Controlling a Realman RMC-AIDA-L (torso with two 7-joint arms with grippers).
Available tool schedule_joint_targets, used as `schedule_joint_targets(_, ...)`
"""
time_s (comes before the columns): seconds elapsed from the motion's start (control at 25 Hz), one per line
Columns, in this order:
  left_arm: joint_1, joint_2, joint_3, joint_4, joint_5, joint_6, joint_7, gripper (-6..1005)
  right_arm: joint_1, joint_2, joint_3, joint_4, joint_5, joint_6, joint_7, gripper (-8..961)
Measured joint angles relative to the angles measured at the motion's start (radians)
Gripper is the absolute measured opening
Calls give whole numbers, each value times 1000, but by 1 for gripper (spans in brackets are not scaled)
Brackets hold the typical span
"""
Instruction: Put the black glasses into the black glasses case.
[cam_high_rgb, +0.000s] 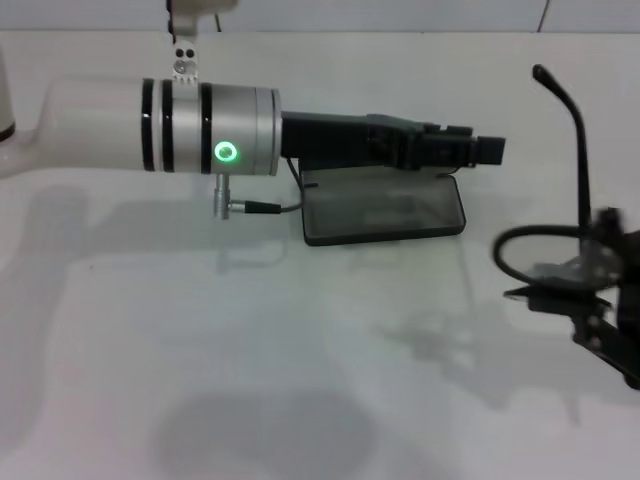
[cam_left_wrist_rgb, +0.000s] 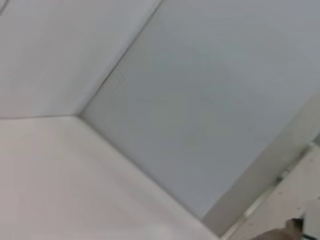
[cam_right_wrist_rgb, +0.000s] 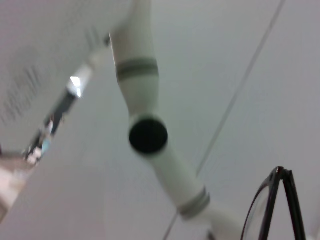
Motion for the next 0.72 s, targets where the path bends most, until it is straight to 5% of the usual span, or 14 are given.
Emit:
schedule_joint_targets(0.16,-2,-17,5,-3,13,-49,18,645,32,4,-29,60,23,-53,-11,105)
schedule_joint_targets(0.48,-51,-30,9,-98,-169,-41,210,645,239,7,-82,385,24,3,35,105)
schedule_joint_targets(0.72,-9,-25,11,-96,-238,88,329,645,257,6,-71,407,26,107,92,106)
